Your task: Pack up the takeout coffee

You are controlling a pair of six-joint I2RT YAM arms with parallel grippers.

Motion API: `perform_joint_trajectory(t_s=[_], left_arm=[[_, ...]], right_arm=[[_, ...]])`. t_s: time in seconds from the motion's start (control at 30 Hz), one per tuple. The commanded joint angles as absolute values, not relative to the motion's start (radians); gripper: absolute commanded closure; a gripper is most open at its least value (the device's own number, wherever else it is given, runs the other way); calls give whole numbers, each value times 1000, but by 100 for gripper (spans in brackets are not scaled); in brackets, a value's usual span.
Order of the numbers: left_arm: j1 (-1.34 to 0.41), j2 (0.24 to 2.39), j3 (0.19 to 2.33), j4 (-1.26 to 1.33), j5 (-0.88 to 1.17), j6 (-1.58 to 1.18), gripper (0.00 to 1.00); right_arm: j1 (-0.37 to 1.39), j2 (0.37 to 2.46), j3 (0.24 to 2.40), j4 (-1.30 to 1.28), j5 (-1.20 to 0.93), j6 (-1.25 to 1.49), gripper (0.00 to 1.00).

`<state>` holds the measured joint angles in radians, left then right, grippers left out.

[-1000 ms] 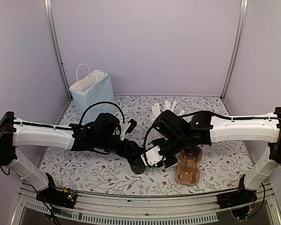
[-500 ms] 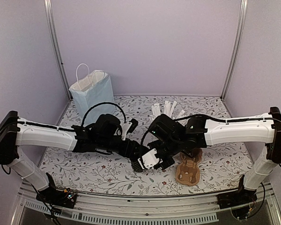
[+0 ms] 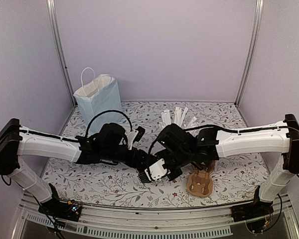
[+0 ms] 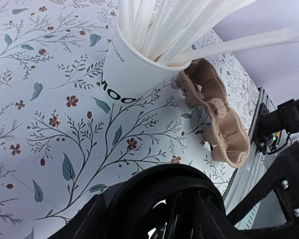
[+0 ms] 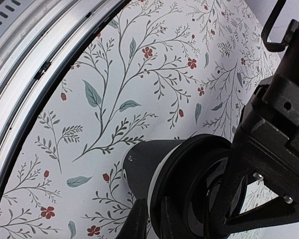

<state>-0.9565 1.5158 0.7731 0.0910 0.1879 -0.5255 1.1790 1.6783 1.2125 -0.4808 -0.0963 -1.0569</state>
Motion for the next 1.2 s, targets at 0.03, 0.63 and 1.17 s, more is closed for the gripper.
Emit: perform_joint_trajectory(t_s=[0.03, 0.63, 1.17], left_arm=[[-943, 1578, 684, -88, 155, -496, 41], [-937, 1424, 695, -60, 159, -449, 38], [-938, 1509, 711, 17, 265, -344, 41]], right_arm=[[1192, 1793, 1085, -470, -74, -1070, 89], [1192, 1699, 1229, -535, -153, -973, 71], [1192, 1628, 1271, -604, -127, -994, 65]])
